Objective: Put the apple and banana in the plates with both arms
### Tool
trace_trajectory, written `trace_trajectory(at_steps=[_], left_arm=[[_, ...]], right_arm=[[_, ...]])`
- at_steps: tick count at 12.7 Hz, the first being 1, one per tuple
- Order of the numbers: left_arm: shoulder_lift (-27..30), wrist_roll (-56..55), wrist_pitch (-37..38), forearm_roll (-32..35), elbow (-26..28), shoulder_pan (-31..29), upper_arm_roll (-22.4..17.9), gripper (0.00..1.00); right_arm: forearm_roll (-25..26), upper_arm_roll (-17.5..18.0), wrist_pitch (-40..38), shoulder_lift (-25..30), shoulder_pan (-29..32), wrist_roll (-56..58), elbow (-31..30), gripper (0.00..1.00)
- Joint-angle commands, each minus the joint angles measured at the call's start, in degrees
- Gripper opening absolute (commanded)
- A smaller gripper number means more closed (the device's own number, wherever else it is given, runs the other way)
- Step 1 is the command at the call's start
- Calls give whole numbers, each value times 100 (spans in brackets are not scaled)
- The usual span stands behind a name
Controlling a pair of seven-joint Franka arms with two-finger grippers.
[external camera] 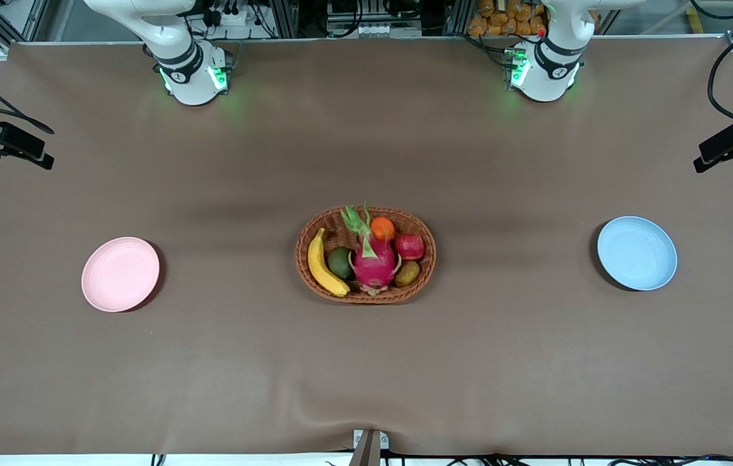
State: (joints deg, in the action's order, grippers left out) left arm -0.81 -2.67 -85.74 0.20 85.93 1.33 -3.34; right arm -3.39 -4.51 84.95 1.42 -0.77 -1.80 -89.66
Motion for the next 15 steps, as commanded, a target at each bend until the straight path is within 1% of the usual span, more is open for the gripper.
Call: trace_trajectory(at_steps=[1,4,6,7,9,13,14,15], left_arm=[[2,12,22,-55,-42,-72,35,100],[-59,-23,75,-194,-24,-54,44,100],[-260,12,75,-283,-15,-2,61,100],[-375,12,75,-310,-15,42,131,100],[-603,12,-38,-319,-42,121,315,100],[-1227,12,-661,-310,-51,192,868,100],[-1359,3,-994,-458,-33,192,1018,100],[-1552,3,-1162,-764,-50,192,1150,100]], right_arm=[[32,64,48,113,121,101,-78,100],[32,64,39,104,112,101,-78,100],[23,64,30,104,103,92,-86,100],[23,64,30,104,103,83,-86,100],[5,64,56,69,85,40,-86,100],[-65,100,214,-98,24,4,-78,100],[-126,100,345,-246,-107,-4,-8,100],[-179,91,434,-474,-247,-5,158,100]])
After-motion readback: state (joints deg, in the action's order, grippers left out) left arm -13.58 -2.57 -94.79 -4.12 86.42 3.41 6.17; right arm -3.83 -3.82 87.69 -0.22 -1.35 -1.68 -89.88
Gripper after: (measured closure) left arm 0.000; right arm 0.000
